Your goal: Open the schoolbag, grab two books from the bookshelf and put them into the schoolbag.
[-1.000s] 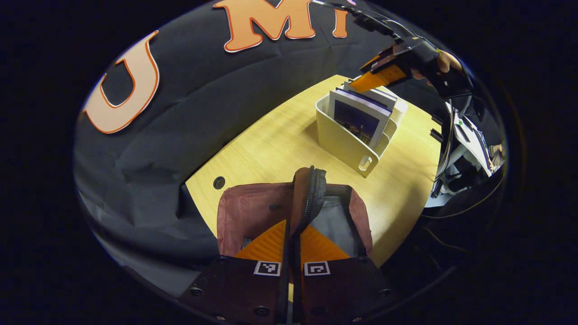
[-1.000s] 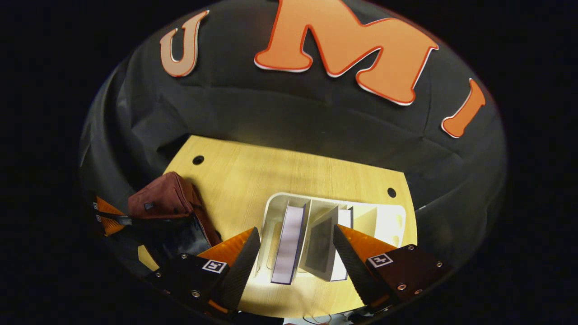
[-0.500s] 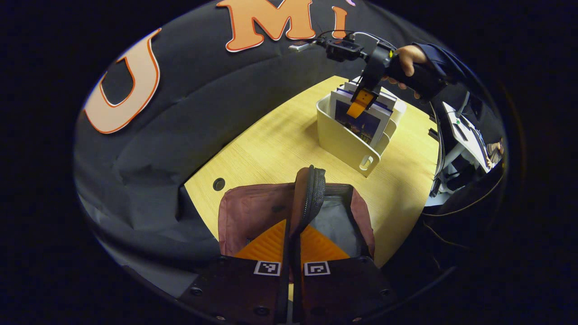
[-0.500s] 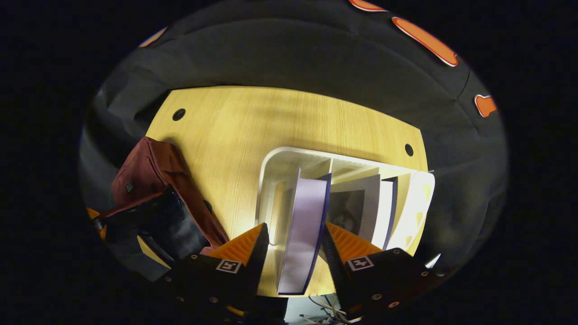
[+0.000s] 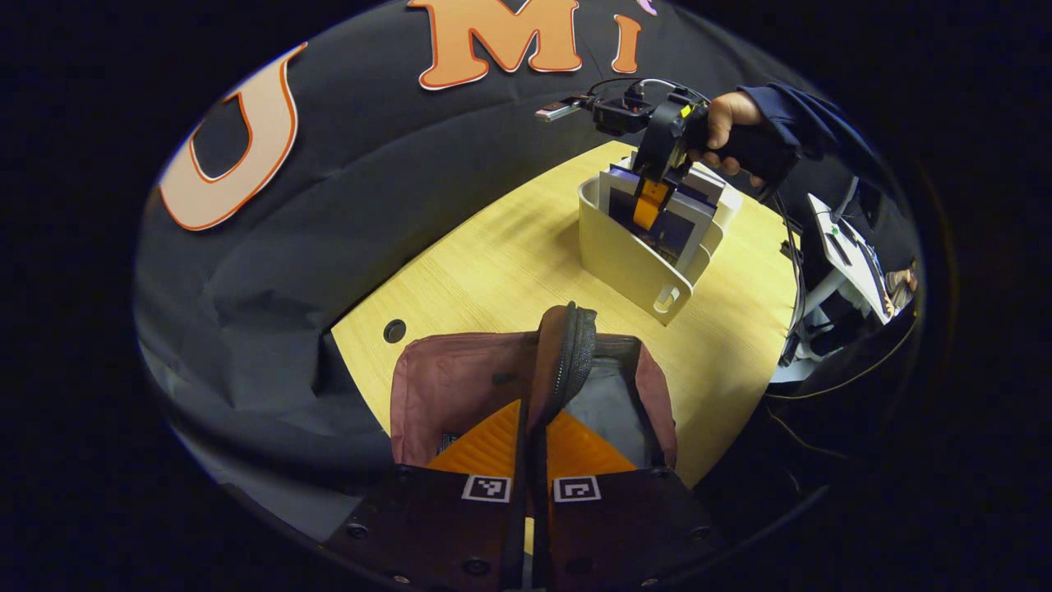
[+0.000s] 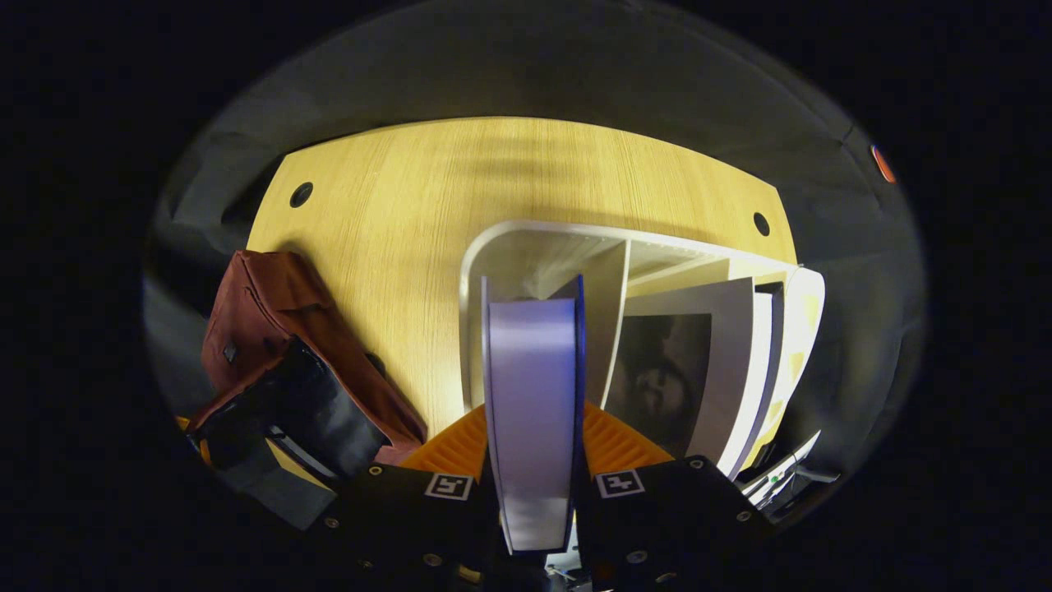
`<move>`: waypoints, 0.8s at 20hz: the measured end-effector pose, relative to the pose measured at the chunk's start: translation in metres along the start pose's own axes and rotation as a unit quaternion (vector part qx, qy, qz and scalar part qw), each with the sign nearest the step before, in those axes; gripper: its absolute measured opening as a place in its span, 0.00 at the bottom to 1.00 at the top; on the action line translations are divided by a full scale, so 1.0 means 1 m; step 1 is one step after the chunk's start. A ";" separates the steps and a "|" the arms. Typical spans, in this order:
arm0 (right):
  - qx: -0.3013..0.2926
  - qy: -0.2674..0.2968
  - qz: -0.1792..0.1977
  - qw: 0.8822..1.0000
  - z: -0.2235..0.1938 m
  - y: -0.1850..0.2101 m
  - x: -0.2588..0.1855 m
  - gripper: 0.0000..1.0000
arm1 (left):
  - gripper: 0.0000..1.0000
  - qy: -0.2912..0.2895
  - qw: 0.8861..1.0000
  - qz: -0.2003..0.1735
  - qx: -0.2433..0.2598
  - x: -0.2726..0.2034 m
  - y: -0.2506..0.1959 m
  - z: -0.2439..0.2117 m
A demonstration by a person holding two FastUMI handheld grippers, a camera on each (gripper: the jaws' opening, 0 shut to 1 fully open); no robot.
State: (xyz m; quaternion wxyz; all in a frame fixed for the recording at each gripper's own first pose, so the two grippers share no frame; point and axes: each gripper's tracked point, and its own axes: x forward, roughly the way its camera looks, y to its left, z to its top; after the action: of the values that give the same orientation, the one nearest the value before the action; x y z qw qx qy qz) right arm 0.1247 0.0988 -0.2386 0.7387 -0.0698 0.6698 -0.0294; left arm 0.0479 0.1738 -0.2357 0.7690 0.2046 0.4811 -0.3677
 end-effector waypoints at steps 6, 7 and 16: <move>0.021 -0.055 0.032 0.998 0.003 -0.022 -0.068 0.37 | 0.05 0.002 1.000 0.002 -0.003 0.000 -0.001 -0.001; 0.023 -0.068 0.036 0.997 0.004 -0.028 -0.084 0.37 | 0.05 0.003 1.000 0.002 -0.003 0.000 -0.001 -0.001; 0.026 -0.151 0.100 0.983 -0.030 -0.031 -0.198 0.36 | 0.05 0.013 1.000 0.007 -0.006 -0.002 0.001 0.003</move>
State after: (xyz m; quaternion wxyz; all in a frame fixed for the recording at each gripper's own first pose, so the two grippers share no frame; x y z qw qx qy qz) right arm 0.0760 0.0935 -0.0422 0.8322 0.0128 0.5530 0.0384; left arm 0.0502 0.1731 -0.2323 0.7662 0.2085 0.4919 -0.3572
